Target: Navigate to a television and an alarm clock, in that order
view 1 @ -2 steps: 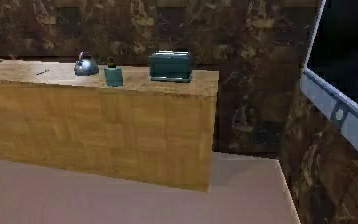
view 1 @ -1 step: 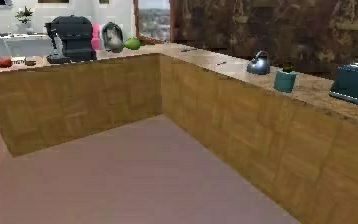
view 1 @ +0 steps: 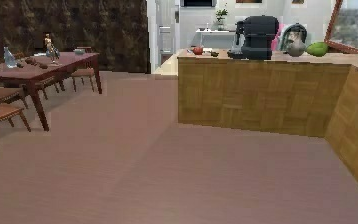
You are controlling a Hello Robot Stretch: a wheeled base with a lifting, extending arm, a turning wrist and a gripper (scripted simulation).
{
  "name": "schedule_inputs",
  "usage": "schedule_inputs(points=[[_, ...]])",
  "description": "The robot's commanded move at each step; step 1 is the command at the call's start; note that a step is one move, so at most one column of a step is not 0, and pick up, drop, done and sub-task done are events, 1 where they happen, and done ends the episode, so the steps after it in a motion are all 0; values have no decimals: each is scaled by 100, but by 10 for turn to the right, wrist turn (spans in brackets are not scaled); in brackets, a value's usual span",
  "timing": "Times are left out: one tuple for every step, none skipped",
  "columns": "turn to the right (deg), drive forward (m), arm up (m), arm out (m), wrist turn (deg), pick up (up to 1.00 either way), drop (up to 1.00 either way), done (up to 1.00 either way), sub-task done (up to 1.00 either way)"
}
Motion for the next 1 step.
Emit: schedule_inputs(points=[[-150, 0, 0, 0, 0, 0, 0, 0, 0]])
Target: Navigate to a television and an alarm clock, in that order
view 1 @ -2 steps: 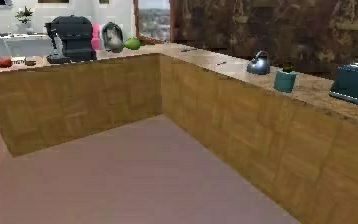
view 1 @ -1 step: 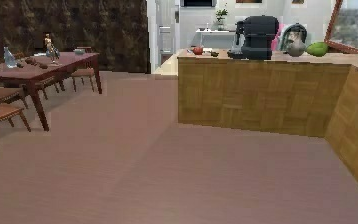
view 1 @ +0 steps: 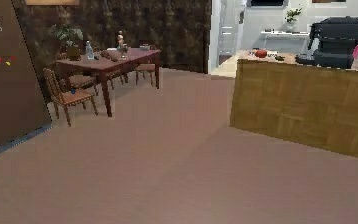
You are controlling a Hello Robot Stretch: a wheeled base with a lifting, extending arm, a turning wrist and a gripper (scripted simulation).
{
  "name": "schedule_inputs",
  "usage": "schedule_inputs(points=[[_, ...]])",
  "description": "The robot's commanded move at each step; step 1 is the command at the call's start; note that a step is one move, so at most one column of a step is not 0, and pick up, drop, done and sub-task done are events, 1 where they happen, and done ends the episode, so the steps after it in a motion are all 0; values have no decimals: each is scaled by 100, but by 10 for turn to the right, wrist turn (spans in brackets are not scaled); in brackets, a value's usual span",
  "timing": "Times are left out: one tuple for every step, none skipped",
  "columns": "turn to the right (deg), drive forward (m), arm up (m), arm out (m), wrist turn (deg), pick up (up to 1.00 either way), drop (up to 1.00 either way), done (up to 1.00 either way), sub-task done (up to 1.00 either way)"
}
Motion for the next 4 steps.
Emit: schedule_inputs(points=[[0, 100, 0, 0, 0, 0, 0, 0, 0], [0, 100, 0, 0, 0, 0, 0, 0, 0], [30, 0, 0, 0, 0, 0, 0, 0, 0], [0, 40, 0, 0, 0, 0, 0, 0, 0]])
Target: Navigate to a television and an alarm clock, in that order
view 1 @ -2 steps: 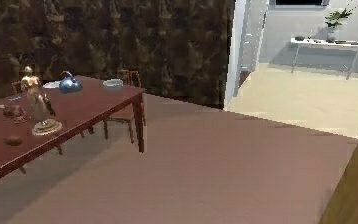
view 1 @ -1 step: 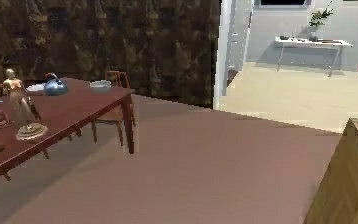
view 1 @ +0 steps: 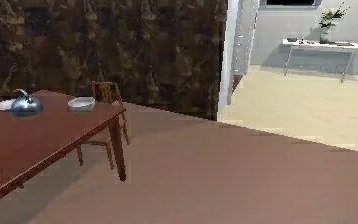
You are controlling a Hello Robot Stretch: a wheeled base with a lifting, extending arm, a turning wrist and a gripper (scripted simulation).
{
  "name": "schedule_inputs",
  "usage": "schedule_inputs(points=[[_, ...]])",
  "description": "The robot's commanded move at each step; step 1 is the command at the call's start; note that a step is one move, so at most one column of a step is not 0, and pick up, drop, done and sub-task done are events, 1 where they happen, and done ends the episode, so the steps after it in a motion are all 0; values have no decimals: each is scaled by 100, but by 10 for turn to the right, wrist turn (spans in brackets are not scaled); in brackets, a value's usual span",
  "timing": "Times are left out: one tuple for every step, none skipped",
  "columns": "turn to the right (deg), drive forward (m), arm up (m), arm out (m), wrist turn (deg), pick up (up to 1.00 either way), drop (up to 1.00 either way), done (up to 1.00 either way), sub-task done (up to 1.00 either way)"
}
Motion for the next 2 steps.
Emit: schedule_inputs(points=[[240, 0, 0, 0, 0, 0, 0, 0, 0], [0, 100, 0, 0, 0, 0, 0, 0, 0]])
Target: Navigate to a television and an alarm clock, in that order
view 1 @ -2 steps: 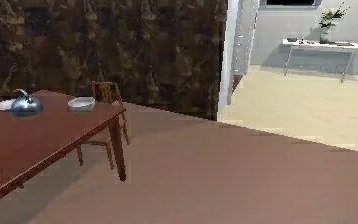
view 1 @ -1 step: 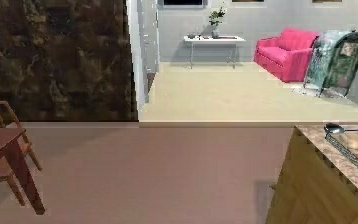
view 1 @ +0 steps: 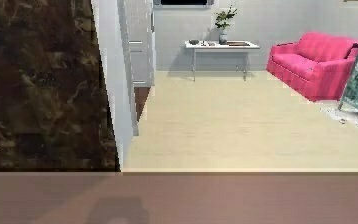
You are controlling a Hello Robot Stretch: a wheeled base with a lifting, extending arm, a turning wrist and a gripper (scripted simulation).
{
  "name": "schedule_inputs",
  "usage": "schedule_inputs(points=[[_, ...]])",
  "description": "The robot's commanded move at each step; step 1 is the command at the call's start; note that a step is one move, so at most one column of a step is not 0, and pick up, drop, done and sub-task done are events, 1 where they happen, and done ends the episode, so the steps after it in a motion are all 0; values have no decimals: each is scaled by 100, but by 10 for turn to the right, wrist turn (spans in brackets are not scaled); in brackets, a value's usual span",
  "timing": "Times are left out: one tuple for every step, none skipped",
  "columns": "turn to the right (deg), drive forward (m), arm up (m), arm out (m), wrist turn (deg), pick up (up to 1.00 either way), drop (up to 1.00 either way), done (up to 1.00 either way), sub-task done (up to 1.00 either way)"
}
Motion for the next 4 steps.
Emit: schedule_inputs(points=[[0, 100, 0, 0, 0, 0, 0, 0, 0], [0, 100, 0, 0, 0, 0, 0, 0, 0], [0, 50, 0, 0, 0, 0, 0, 0, 0], [-450, 0, 0, 0, 0, 0, 0, 0, 0]])
